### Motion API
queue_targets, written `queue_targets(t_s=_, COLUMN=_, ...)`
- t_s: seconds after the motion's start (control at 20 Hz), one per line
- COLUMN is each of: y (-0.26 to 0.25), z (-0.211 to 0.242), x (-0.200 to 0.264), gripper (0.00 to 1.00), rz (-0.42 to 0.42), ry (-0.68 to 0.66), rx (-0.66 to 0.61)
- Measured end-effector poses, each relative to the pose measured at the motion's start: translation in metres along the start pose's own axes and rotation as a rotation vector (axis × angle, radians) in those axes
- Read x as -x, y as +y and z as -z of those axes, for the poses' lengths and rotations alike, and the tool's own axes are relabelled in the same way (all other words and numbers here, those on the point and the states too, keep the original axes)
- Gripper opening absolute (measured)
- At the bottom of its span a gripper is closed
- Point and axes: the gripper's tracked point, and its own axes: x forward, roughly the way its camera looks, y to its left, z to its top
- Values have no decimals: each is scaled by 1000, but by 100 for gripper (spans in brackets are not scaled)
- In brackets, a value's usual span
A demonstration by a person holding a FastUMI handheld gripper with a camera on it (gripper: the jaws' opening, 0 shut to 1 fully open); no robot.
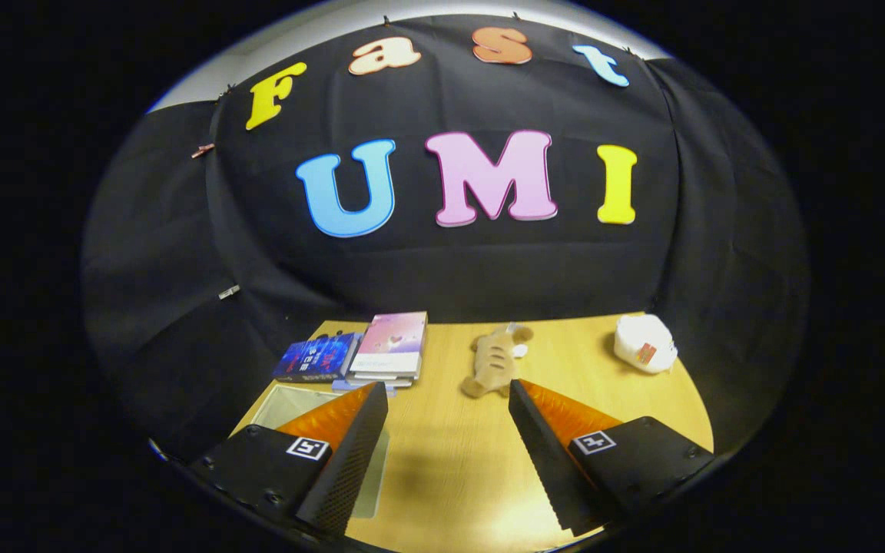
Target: Open the storage box then place both shoes into the box .Put the left shoe in first, then the right shoe, with the right side of both shoes facing outward in a uniform manner.
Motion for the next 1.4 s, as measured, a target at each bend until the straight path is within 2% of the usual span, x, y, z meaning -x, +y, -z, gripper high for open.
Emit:
queue_targets(t_s=0.3, y=-5, z=-64, x=32, gripper=98, rz=19, ry=-256, rx=127)
queue_targets(t_s=0.45, y=0, z=-75, x=53, gripper=98, rz=25, ry=-330, rx=171)
queue_targets(t_s=0.6, y=4, z=-72, x=64, gripper=98, rz=39, ry=-349, rx=223)
queue_targets(t_s=0.8, y=7, z=-62, x=75, gripper=97, rz=44, ry=-366, rx=209)
queue_targets(t_s=1.1, y=6, z=-63, x=84, gripper=98, rz=60, ry=-380, rx=260)
queue_targets(t_s=1.4, y=12, z=-65, x=83, gripper=98, rz=31, ry=-382, rx=278)
